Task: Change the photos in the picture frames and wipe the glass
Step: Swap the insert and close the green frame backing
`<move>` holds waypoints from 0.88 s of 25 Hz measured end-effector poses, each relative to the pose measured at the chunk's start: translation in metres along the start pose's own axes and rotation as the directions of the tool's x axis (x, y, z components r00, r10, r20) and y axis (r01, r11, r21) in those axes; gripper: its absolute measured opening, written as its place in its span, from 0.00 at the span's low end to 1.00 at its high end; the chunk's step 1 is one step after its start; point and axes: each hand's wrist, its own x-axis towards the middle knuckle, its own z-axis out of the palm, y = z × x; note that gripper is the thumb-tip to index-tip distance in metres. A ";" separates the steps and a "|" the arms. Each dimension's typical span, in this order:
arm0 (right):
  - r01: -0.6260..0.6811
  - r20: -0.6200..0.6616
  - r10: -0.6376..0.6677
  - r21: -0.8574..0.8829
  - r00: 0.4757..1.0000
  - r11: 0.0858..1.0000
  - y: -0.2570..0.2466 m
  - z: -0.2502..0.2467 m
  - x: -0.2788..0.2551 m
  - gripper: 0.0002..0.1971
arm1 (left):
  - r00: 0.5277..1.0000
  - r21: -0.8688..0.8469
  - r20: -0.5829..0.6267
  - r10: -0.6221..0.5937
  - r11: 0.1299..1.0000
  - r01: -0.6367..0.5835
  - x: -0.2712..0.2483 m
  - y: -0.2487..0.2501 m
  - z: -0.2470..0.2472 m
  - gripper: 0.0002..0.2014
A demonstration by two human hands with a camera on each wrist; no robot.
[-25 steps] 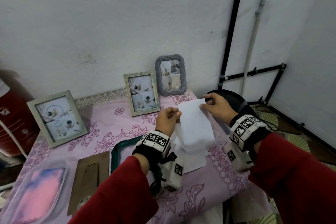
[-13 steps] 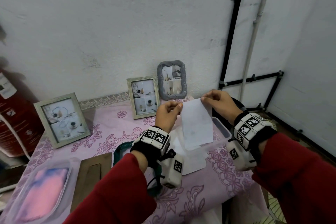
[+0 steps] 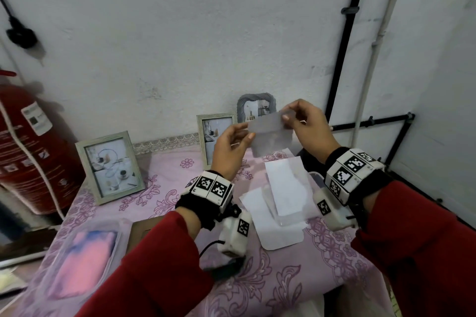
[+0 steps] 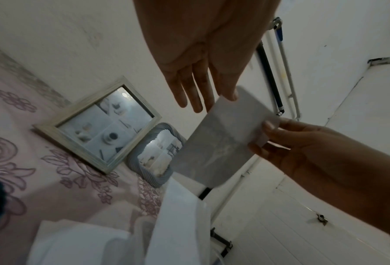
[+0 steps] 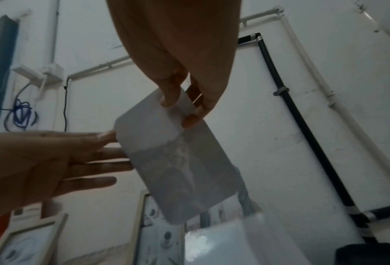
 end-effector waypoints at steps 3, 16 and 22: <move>-0.026 0.022 0.022 0.184 1.000 0.983 -0.014 0.017 0.004 0.06 | 0.999 -0.003 -0.039 -0.008 1.000 0.008 -0.004 -0.006 -0.020 0.12; -0.123 0.286 0.112 0.022 0.952 0.992 -0.011 0.089 -0.050 0.27 | 0.983 -0.067 -0.158 -0.094 0.994 0.084 -0.045 -0.026 -0.099 0.19; -0.153 0.447 0.159 -0.051 0.880 0.987 -0.002 0.112 -0.076 0.39 | 0.978 -0.013 -0.112 -0.176 0.984 0.176 -0.075 -0.043 -0.128 0.31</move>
